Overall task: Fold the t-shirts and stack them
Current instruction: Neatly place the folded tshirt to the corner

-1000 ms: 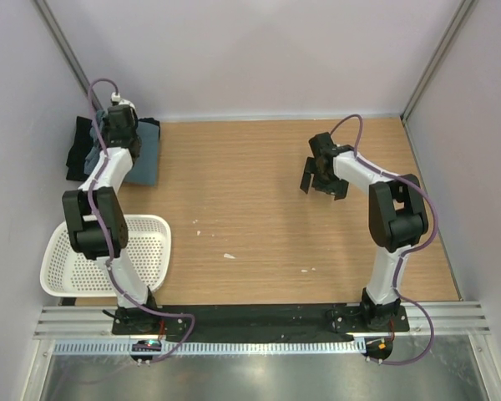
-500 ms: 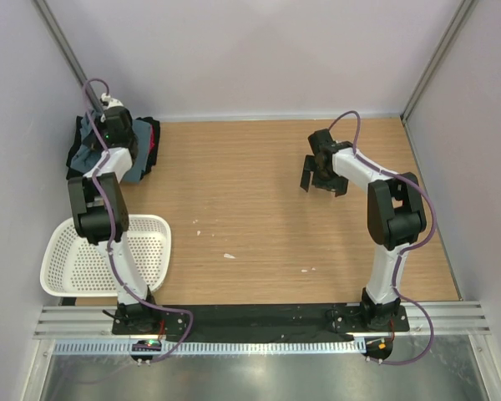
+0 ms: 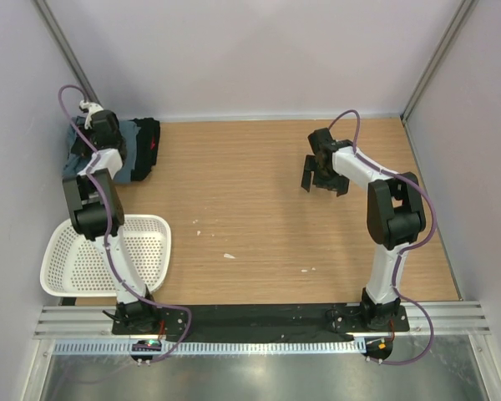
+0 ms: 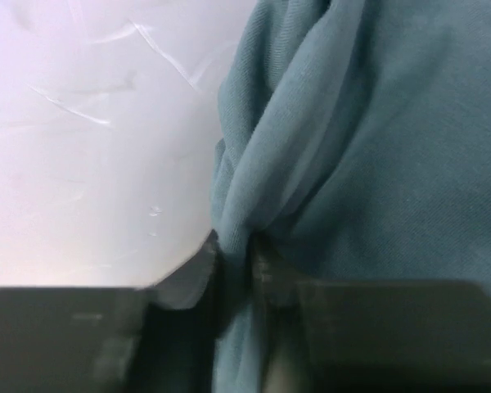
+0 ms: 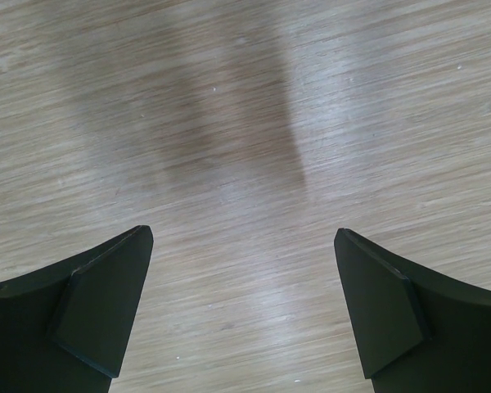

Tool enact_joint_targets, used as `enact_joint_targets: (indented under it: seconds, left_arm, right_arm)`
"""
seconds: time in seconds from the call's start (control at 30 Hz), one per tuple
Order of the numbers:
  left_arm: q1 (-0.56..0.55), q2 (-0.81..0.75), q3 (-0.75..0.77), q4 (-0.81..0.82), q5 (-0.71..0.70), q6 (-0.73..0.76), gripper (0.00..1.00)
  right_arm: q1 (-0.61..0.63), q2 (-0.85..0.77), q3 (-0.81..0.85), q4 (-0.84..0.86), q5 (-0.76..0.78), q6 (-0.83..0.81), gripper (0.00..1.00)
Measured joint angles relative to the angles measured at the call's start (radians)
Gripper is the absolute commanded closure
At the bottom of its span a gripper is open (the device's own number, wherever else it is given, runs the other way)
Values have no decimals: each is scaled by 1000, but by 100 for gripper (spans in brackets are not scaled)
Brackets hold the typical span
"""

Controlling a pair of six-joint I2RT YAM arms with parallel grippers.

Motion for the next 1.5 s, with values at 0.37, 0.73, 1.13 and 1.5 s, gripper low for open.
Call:
enact_joint_targets:
  seconds: [0.37, 0.73, 1.13, 1.5]
  left_arm:
    - [1, -4, 12, -106, 90, -183, 0]
    - [-18, -238, -89, -243, 455, -523, 0]
    - [-24, 33, 143, -342, 596, -665, 0]
    - [-3, 192, 356, -373, 808, -706, 0]
  right_arm:
    - [3, -10, -31, 2, -1, 27, 0]
    - [21, -132, -150, 16, -8, 48, 1]
    - [24, -232, -216, 21, -9, 94, 0]
    - [24, -205, -153, -32, 5, 113, 0]
